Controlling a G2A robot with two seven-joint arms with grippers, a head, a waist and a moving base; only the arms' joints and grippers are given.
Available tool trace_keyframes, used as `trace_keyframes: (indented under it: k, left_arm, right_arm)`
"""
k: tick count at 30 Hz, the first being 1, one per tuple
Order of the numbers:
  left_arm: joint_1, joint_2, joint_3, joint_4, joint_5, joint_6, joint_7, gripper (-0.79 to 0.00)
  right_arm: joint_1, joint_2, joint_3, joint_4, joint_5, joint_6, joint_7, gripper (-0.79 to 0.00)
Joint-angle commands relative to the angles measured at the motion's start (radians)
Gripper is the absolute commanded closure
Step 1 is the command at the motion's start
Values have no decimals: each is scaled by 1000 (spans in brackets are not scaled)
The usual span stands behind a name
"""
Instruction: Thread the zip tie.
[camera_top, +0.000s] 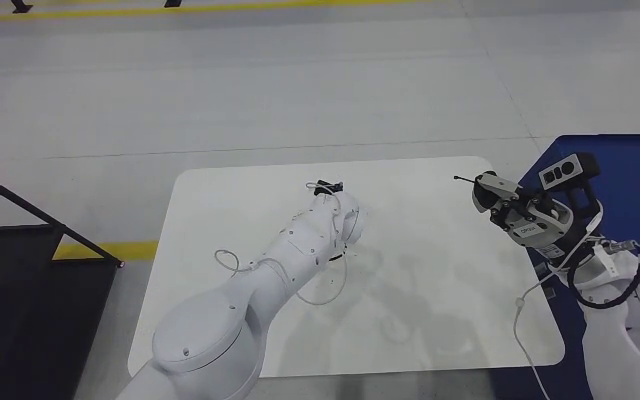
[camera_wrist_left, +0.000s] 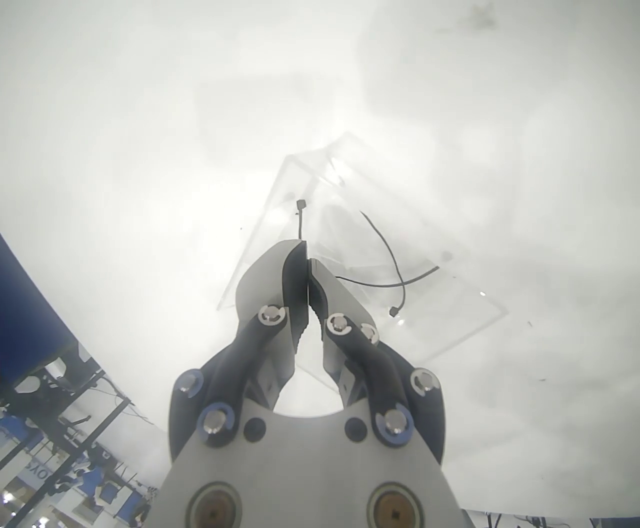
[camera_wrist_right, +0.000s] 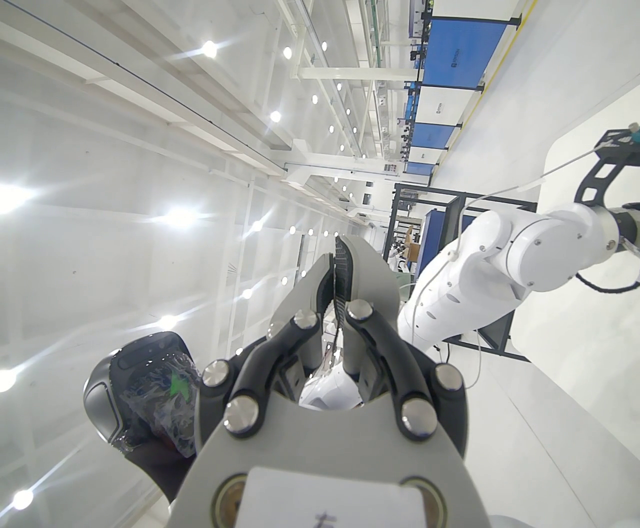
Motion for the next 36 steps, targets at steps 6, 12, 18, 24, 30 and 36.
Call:
trace_keyframes:
  k: [6, 12, 18, 24, 30, 36]
  left_arm:
    - [-3, -9, -30, 29, -7, -14, 21, -15]
    - [0, -20, -37, 58, 16, -9, 22, -43]
    - [9, -32, -49, 87, 25, -17, 34, -52]
    - [11, -41, -67, 124, 18, -44, 42, -15]
    - [10, -50, -80, 147, 21, -51, 41, 0]
    - [-2, -58, -92, 149, 27, -55, 32, 0]
  right_arm:
    - [0, 0, 0, 0, 0, 0, 0, 0]
    - [0, 0, 0, 0, 0, 0, 0, 0]
    - [0, 0, 0, 0, 0, 0, 0, 0]
    - [0, 0, 0, 0, 0, 0, 0, 0]
    - [0, 0, 0, 0, 0, 0, 0, 0]
    - [0, 0, 0, 0, 0, 0, 0, 0]
